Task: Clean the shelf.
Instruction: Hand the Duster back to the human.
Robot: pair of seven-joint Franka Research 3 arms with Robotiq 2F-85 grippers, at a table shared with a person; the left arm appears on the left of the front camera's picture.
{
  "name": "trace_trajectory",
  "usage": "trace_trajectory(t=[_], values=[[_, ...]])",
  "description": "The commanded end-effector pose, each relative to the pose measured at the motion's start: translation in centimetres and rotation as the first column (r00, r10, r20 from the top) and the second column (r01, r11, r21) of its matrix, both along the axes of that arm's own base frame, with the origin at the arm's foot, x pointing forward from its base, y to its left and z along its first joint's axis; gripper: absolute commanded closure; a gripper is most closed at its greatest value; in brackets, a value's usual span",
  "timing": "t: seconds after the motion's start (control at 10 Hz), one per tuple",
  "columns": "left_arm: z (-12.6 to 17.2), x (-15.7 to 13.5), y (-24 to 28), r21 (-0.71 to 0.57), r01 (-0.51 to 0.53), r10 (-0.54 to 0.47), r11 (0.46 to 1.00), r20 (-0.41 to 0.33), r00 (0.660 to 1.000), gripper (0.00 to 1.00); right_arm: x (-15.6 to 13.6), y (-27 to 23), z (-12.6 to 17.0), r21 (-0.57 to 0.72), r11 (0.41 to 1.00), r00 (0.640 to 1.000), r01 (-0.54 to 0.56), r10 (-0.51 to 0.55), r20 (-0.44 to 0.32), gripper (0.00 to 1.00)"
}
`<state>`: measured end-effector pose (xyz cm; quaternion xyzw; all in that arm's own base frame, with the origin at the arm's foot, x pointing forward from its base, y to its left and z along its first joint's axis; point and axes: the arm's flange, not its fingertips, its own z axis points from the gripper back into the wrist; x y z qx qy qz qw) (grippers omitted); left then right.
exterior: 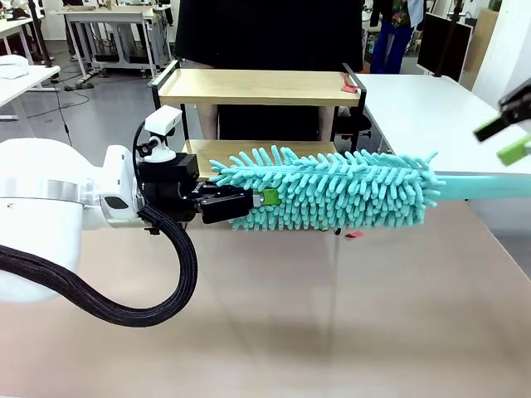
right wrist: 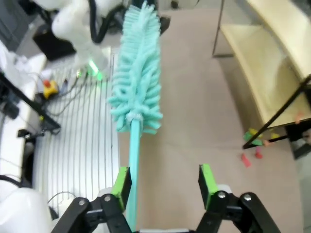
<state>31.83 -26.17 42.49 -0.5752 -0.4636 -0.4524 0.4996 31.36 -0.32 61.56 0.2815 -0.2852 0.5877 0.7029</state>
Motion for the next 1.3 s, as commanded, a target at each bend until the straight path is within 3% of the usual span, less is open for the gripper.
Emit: trace_trajectory(t=[0.0, 0.2, 0.4, 0.5, 0.6, 0.7, 0.8, 1.0, 1.2], values=[[0.1, 0.0, -0.1, -0.006, 0.004, -0.004, 1.0, 0.007, 1.0, 0.87, 1.1, -2.0, 2.1, 0.131, 0.982, 0.99, 0.135, -0.14, 0.031, 0.0], [0.1, 0.0, -0.1, -0.006, 0.004, -0.004, 1.0, 0.007, 1.0, 0.87, 1.2, -6.1, 4.1, 0.275, 0.901, 0.932, 0.335, -0.36, 0.048, 0.0], [0.1, 0.0, -0.1, -0.006, 0.004, -0.004, 1.0, 0.007, 1.0, 0.87, 0.8, -9.1, 4.6, 0.339, 0.829, 0.875, 0.444, -0.483, 0.034, 0.0], [0.1, 0.0, -0.1, -0.006, 0.004, -0.004, 1.0, 0.007, 1.0, 0.87, 0.9, -9.6, 4.3, 0.323, 0.824, 0.87, 0.466, -0.493, 0.003, 0.0], [0.1, 0.0, -0.1, -0.006, 0.004, -0.004, 1.0, 0.007, 1.0, 0.87, 0.6, -9.8, 5.2, 0.3, 0.866, 0.903, 0.4, -0.428, 0.032, 0.0], [0.0, 0.0, 0.0, 0.0, 0.001, -0.001, 1.0, 0.0, 1.0, 0.87, 0.6, -9.8, 5.2, 0.3, 0.866, 0.903, 0.4, -0.428, 0.032, 0.0], [1.9, 0.8, 0.6, -0.052, -0.049, 0.051, 0.997, 0.041, 0.998, 0.82, 0.6, -9.8, 5.2, 0.3, 0.866, 0.903, 0.4, -0.428, 0.032, 0.0], [6.9, 2.2, 1.8, -0.124, -0.141, 0.158, 0.982, 0.138, 0.978, 0.82, 0.6, -9.8, 5.2, 0.3, 0.866, 0.903, 0.4, -0.428, 0.032, 0.0], [11.8, 3.0, 3.5, -0.217, -0.265, 0.314, 0.939, 0.233, 0.92, 0.82, 0.6, -9.8, 5.2, 0.3, 0.866, 0.903, 0.4, -0.428, 0.032, 0.0]])
